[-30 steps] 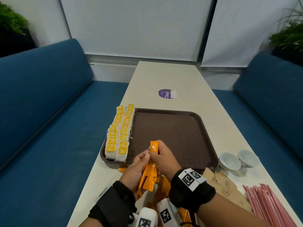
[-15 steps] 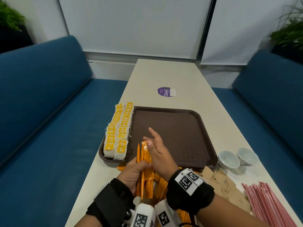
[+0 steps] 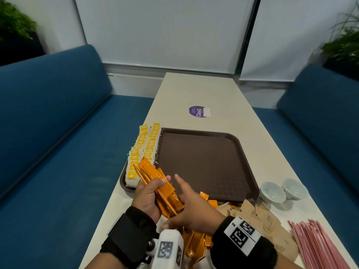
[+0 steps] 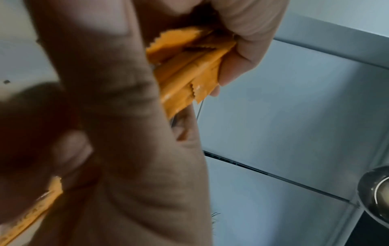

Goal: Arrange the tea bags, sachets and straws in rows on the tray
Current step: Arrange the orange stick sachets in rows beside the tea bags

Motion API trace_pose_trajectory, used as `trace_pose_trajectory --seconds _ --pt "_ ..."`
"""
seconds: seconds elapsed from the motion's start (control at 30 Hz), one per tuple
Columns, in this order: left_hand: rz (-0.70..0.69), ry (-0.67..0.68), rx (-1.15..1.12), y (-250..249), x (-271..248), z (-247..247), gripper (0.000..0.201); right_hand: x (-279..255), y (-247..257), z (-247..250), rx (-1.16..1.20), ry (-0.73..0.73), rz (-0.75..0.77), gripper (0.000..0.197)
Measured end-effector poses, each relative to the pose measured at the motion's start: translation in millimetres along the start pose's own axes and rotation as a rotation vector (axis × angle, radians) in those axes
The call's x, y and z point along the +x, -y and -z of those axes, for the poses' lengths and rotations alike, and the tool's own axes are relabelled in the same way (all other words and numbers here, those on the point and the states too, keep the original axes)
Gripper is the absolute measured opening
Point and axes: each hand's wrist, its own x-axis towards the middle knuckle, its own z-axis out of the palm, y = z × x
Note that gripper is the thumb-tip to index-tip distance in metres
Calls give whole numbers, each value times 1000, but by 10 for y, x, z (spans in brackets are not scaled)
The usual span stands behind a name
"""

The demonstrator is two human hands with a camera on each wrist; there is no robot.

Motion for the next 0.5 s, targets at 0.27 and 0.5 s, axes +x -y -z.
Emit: trace_pose_trajectory --seconds 0.27,0.5 --pt "87 57 74 107 -99 40 33 -25 13 -37 91 7 23 110" --pt "85 73 -14 -14 -32 93 37 -43 43 193 275 -68 57 13"
